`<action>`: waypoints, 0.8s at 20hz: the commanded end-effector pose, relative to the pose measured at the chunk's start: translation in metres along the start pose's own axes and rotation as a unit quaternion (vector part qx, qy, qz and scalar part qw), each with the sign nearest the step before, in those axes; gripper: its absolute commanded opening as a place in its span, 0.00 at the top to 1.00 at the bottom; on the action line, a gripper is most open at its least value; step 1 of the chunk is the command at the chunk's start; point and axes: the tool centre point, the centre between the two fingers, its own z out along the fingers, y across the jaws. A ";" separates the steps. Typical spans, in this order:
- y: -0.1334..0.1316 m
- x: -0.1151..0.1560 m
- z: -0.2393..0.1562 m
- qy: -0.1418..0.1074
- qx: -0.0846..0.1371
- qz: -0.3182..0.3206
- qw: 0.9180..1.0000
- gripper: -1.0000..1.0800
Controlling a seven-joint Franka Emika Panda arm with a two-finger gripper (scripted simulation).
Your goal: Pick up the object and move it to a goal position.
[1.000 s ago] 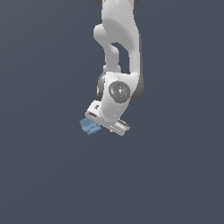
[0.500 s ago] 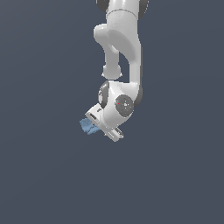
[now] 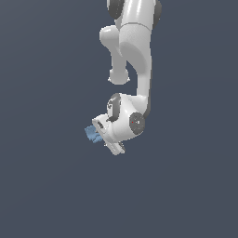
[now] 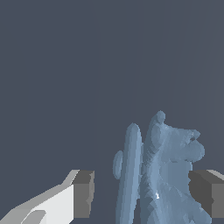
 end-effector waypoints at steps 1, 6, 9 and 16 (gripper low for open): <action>0.002 0.003 0.004 0.011 -0.017 0.022 1.000 0.19; 0.004 0.007 0.009 0.028 -0.039 0.052 0.997 0.19; 0.005 0.009 0.011 0.036 -0.048 0.064 0.996 0.19; 0.005 0.010 0.012 0.041 -0.053 0.071 0.995 0.19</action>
